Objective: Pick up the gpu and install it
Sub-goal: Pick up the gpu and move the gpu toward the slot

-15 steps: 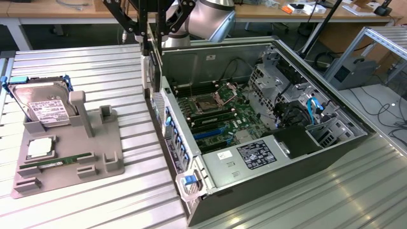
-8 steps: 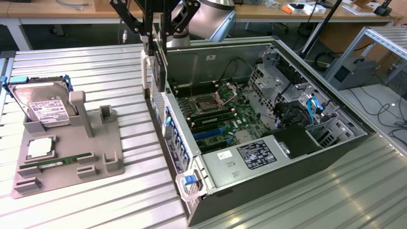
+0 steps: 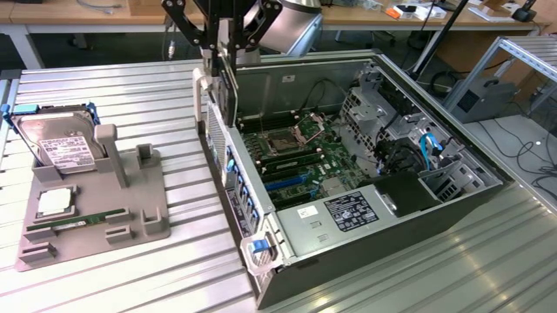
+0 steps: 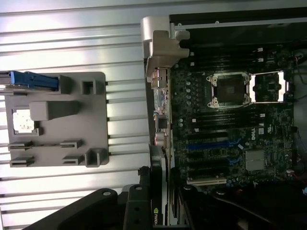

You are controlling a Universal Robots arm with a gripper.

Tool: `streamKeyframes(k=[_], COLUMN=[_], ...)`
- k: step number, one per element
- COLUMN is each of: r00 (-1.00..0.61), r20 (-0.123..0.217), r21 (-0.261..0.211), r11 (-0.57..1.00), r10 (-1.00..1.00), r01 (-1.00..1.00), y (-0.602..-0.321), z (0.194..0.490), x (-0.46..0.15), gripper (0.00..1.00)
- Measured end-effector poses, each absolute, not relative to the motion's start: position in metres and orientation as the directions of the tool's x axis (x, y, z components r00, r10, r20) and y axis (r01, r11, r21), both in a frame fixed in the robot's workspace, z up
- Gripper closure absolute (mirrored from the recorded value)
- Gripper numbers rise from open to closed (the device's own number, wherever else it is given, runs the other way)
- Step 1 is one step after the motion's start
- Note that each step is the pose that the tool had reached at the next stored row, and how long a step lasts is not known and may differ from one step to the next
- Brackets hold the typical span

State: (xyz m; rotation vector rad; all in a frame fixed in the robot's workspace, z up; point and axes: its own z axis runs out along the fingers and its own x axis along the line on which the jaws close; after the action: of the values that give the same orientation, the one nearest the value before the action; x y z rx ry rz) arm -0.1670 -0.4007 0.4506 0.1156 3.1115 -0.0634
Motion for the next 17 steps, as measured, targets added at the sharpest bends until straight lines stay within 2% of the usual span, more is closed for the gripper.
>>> streamKeyframes(k=[17], r00=[-0.997], r20=[-0.029], r21=[-0.046], r11=[0.996], r10=[0.073], r01=[0.075], y=[-0.401], z=[0.449], x=[-0.147], gripper=[0.73])
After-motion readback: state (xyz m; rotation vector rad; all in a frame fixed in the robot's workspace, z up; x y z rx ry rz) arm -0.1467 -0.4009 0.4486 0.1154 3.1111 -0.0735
